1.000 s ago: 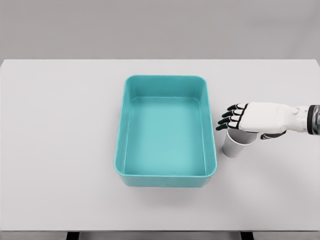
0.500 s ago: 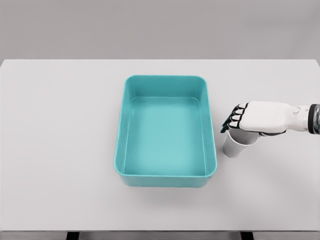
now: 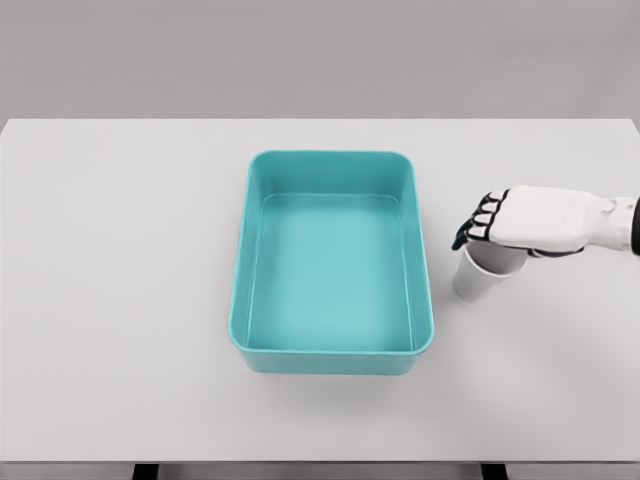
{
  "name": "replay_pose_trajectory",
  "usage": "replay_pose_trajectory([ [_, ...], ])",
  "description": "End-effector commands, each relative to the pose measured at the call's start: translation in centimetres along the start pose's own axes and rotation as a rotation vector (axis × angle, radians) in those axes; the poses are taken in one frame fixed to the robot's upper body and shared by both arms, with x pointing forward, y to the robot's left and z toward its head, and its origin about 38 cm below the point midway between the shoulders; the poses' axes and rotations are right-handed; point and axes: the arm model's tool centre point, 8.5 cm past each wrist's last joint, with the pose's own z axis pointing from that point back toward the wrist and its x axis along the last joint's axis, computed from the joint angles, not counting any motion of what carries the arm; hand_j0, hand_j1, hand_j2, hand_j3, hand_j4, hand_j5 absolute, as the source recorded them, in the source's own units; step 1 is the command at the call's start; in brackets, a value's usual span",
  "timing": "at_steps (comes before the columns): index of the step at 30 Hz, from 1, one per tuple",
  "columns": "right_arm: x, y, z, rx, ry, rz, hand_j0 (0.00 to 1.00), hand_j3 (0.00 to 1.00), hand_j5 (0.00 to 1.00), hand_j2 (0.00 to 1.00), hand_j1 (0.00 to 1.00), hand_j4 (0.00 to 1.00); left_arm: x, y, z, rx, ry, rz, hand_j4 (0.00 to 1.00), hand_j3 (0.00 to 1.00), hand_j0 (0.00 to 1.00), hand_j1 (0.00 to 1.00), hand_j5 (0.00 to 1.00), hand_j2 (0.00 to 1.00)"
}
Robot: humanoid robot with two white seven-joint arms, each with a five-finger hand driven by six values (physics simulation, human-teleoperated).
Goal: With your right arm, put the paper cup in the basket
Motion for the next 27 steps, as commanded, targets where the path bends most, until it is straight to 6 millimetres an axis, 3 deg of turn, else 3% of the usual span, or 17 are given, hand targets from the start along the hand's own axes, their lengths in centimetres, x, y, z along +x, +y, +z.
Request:
replay_pose_trajectory([
  [1, -0.4, -0.5, 0.5, -0.015, 0.016, -0.001, 0.76, 0.76, 0.76, 0.76, 0.76, 0.76, 0.0, 0.0, 0.0, 0.0, 0.0, -0.001, 1.0, 1.0, 1.0, 1.0, 1.0, 1.0],
  [11, -1.5, -2.1, 1.8, -0.067, 0.077, 0.003, 0.76, 0.76, 0.76, 0.76, 0.76, 0.76, 0.0, 0.0, 0.0, 0.0, -0.001, 0.0, 1.0, 1.0, 1.0, 1.0, 1.0, 1.0],
  [27, -2.2, -5.1, 1.9, -0.147, 0.115, 0.02, 0.75, 0.75, 0.75, 0.75, 0.75, 0.75, 0.0, 0.0, 0.0, 0.0, 0.0, -0.001, 1.0, 1.0, 1.0, 1.0, 1.0, 1.0],
])
